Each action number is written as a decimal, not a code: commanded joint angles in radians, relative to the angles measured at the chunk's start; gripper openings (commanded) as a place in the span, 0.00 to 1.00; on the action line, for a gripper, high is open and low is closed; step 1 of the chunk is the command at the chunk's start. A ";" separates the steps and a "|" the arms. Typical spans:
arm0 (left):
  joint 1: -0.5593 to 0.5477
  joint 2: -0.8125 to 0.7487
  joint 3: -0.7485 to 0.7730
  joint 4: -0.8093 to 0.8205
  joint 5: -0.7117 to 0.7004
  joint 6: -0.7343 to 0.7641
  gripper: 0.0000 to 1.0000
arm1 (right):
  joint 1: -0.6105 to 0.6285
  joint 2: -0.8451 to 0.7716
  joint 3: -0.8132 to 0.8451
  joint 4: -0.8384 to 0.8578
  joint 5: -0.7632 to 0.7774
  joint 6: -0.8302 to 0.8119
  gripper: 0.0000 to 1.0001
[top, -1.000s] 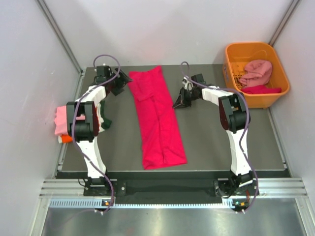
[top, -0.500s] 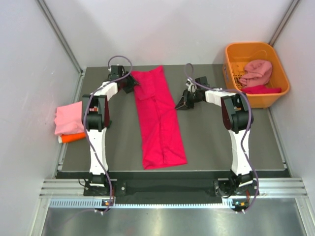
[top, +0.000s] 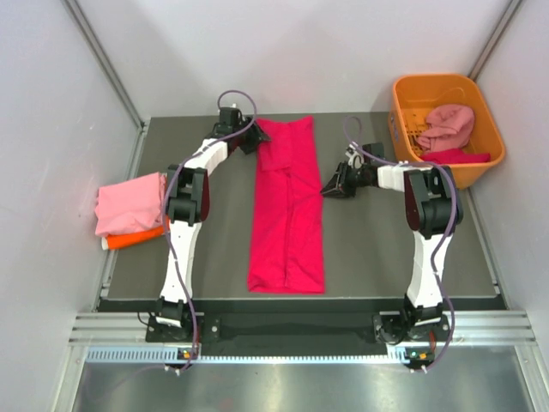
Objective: Fold and stack the t-shirts
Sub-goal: Fold the tshirt
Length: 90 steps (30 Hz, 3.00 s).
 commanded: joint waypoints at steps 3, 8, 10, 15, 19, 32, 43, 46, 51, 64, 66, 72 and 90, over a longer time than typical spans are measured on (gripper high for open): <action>0.005 0.020 0.028 -0.020 0.043 0.026 0.72 | -0.022 -0.060 -0.050 0.048 0.064 -0.026 0.54; 0.043 -0.153 -0.188 -0.009 0.011 0.089 0.89 | -0.016 -0.179 -0.131 0.031 0.142 -0.061 0.58; 0.048 -0.261 -0.302 -0.026 -0.032 0.123 0.91 | -0.002 -0.225 -0.203 0.039 0.165 -0.069 0.58; 0.048 -0.510 -0.529 -0.162 -0.109 0.161 0.92 | 0.099 -0.432 -0.401 0.019 0.257 -0.076 0.57; -0.003 -0.754 -0.885 -0.158 -0.169 0.160 0.92 | 0.228 -0.607 -0.530 -0.049 0.454 -0.050 0.54; -0.199 -1.441 -1.463 -0.317 -0.193 0.072 0.79 | 0.587 -0.945 -0.843 -0.090 0.582 0.246 0.41; -0.317 -1.540 -1.658 -0.287 -0.086 -0.058 0.75 | 0.751 -0.893 -0.868 -0.098 0.617 0.362 0.19; -0.334 -1.572 -1.687 -0.276 -0.071 -0.084 0.73 | 0.780 -0.931 -0.879 -0.153 0.657 0.391 0.00; -0.406 -1.560 -1.736 -0.224 -0.051 -0.135 0.68 | 0.791 -0.976 -0.889 -0.230 0.706 0.393 0.00; -0.483 -1.554 -1.776 -0.187 -0.070 -0.193 0.48 | 0.793 -0.954 -0.889 -0.205 0.702 0.390 0.00; -0.483 -1.572 -1.783 -0.201 -0.075 -0.201 0.47 | 0.791 -0.963 -0.896 -0.202 0.700 0.393 0.00; -0.483 -1.592 -1.763 -0.273 -0.109 -0.184 0.60 | 0.791 -0.982 -0.908 -0.207 0.706 0.396 0.00; -0.471 -1.635 -1.816 -0.167 -0.109 -0.262 0.42 | 0.793 -1.014 -0.946 -0.198 0.702 0.401 0.00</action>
